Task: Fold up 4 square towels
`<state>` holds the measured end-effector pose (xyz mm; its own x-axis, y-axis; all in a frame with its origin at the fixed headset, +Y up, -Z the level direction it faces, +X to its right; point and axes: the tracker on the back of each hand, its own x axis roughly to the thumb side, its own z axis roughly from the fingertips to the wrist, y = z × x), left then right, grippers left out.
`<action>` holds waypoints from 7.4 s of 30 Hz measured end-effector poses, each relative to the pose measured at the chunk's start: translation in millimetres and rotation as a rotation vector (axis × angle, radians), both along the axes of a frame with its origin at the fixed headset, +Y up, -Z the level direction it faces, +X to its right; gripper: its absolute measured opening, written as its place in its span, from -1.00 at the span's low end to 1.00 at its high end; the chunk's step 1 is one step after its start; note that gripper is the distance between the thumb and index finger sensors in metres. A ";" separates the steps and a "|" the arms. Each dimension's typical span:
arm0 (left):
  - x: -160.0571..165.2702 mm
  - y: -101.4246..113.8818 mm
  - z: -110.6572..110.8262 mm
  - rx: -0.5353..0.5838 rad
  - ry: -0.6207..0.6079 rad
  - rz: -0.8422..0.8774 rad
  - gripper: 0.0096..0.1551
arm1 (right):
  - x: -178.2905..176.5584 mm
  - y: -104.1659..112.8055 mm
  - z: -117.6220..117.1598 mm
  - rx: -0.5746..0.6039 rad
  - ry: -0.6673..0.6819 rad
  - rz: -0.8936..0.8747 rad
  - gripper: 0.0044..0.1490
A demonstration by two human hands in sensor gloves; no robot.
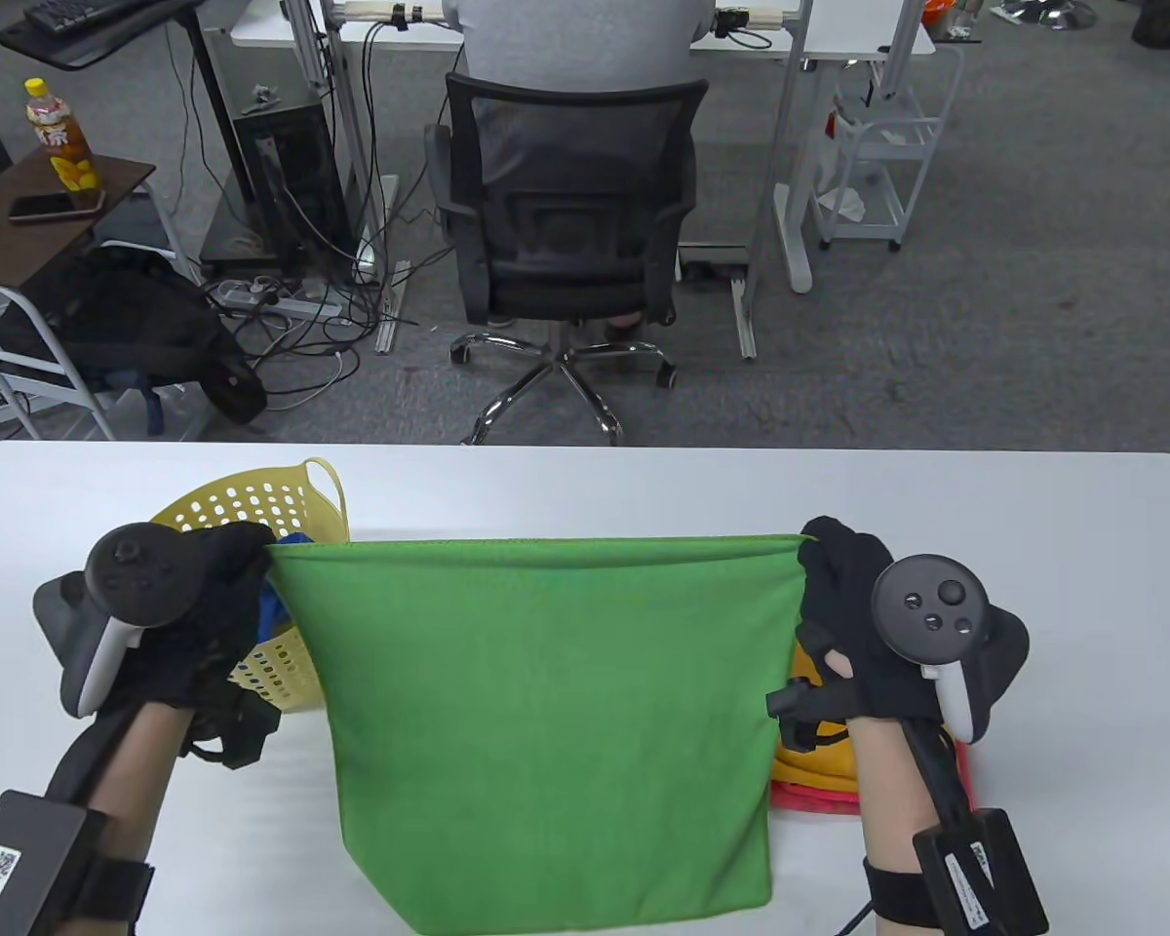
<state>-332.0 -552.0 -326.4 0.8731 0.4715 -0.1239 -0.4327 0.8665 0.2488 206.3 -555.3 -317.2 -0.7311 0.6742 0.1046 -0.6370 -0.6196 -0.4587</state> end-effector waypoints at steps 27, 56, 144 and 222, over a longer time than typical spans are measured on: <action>-17.7 -159.4 178.5 -0.352 -0.348 -0.131 -0.58 | 14.5 -187.5 133.9 -0.569 0.505 0.394 -0.44; -16.7 -235.0 55.1 -0.632 0.091 -0.440 -0.45 | -95.3 -240.9 -55.3 -0.579 0.118 0.814 -0.39; -37.3 -202.0 77.3 -0.435 -0.120 -0.055 -0.14 | -166.7 -240.7 5.4 -1.002 0.140 0.498 -0.22; -61.4 -154.6 96.8 -0.188 0.109 -0.140 -0.14 | -88.3 -66.7 15.1 -0.152 0.304 0.108 -0.20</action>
<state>-393.4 -706.6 -229.7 0.9049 0.3064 -0.2953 -0.2843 0.9517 0.1162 118.0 -622.0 -302.1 -0.7502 0.6189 0.2328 -0.6569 -0.7376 -0.1559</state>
